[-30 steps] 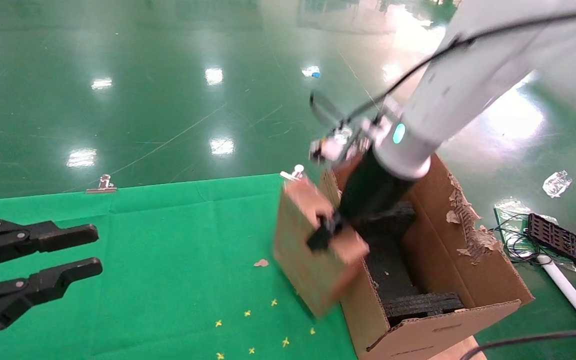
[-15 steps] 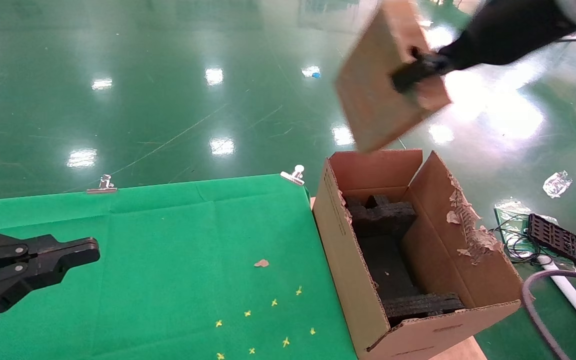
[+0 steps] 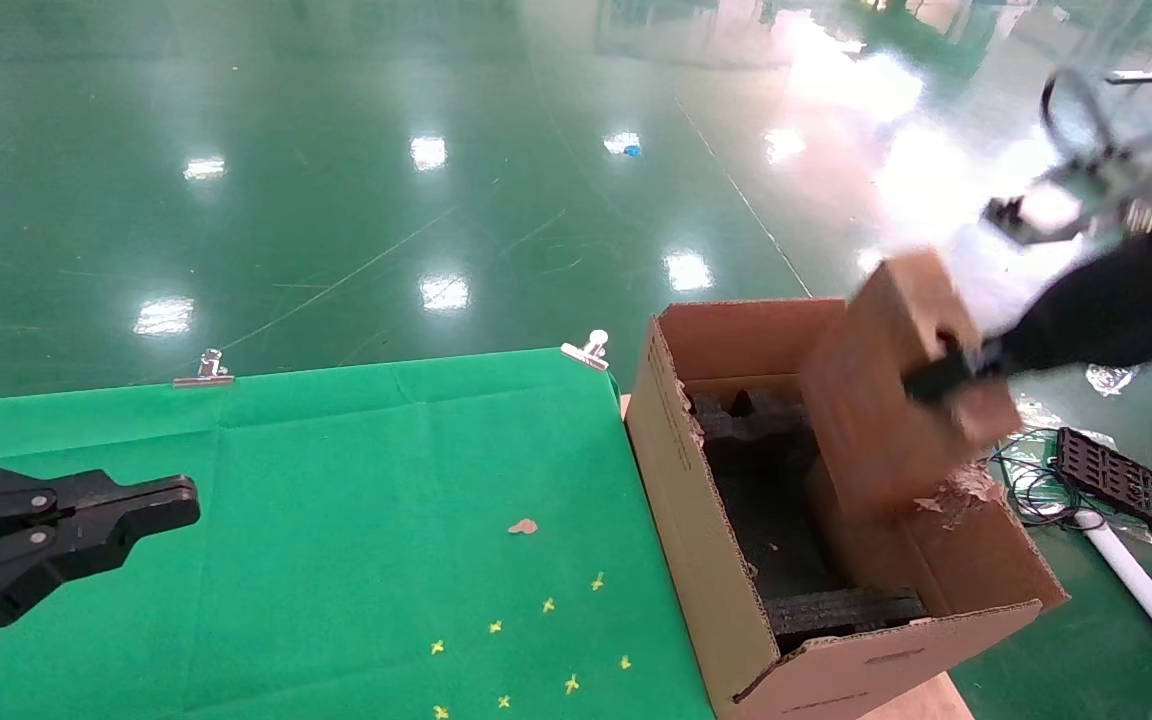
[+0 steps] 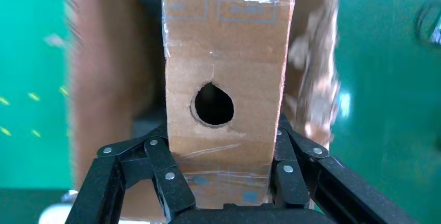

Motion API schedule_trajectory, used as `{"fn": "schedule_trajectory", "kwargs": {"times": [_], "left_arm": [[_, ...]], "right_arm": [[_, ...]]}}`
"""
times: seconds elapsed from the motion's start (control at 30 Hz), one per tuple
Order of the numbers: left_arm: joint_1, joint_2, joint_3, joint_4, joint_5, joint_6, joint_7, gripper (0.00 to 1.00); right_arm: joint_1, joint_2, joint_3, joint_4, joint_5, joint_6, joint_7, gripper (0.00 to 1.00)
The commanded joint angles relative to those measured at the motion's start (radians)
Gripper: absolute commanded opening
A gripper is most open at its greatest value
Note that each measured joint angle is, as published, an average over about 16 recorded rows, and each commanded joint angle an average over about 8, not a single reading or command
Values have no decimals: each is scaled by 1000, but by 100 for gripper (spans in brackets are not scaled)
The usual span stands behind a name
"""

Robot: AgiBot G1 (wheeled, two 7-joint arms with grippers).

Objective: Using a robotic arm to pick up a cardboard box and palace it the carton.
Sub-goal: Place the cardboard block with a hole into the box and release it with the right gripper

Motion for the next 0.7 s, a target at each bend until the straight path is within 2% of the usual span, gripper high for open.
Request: {"fn": "schedule_trajectory", "kwargs": {"times": [0.03,0.37,0.7], "left_arm": [[0,0,0,0,0,0,0,100],[0,0,1,0,-1,0,0,100],[0,-1,1,0,-1,-1,1,100]], "right_arm": [[-37,22,-15,4,2,10,1,0],[-171,29,-60,-78,-10,104,-21,0],[-331,-12,-74,-220,47,228,-100,0]]}}
